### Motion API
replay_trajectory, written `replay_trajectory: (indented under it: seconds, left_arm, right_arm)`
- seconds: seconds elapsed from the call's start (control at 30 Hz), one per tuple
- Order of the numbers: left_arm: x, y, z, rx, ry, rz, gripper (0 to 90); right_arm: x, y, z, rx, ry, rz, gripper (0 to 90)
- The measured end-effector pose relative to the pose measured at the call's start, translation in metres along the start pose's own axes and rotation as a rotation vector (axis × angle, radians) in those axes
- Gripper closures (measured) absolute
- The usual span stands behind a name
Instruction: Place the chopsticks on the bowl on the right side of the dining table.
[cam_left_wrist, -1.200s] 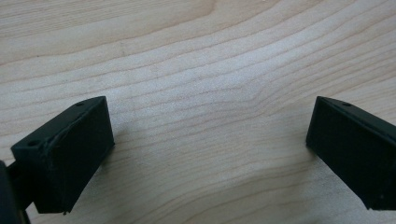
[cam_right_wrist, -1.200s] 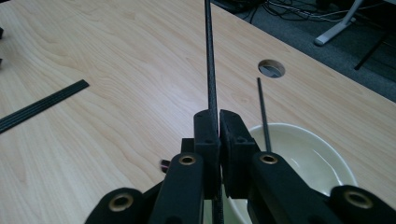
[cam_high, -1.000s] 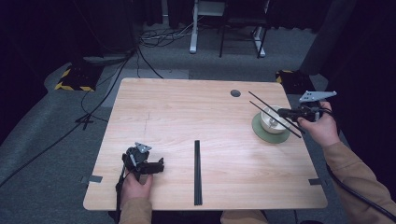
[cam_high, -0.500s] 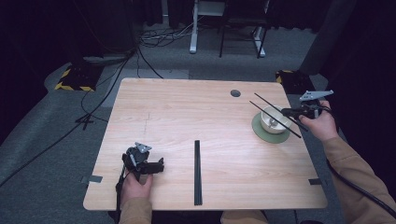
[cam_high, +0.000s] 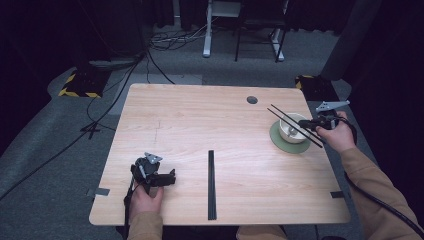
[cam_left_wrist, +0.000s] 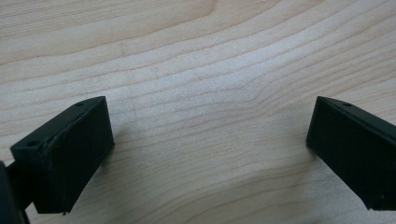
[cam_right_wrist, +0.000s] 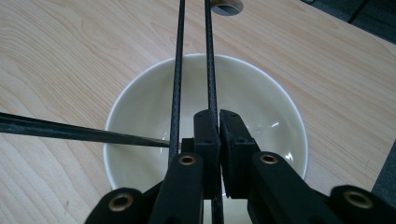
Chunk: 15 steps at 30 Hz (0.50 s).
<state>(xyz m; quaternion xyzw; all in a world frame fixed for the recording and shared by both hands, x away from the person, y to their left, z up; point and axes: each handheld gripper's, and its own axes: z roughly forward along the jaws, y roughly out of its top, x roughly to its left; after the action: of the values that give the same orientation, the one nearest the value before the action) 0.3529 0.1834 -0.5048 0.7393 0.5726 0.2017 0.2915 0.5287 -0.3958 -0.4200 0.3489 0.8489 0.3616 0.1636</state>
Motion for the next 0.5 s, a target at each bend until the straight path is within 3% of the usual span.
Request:
replay_trajectory:
  seconds: [0.17, 0.3, 0.4, 0.5]
  left_arm:
    - [0.0000, 0.0000, 0.0001, -0.001, 0.000, 0.000, 0.8]
    - [0.0000, 0.0000, 0.0001, -0.001, 0.000, 0.000, 0.8]
    - [0.0000, 0.0000, 0.0001, -0.001, -0.001, 0.000, 0.8]
    - [0.0000, 0.0000, 0.0001, -0.001, 0.000, 0.000, 0.8]
  right_arm:
    - [0.0020, -0.0003, 0.0030, 0.005, 0.018, 0.015, 85.5]
    - [0.0021, 0.0022, 0.0006, -0.018, 0.021, 0.029, 76.8]
    - [0.0037, 0.0042, -0.0008, -0.048, 0.009, 0.057, 64.3]
    - [0.0064, 0.0049, 0.0022, -0.053, 0.012, 0.054, 55.7]
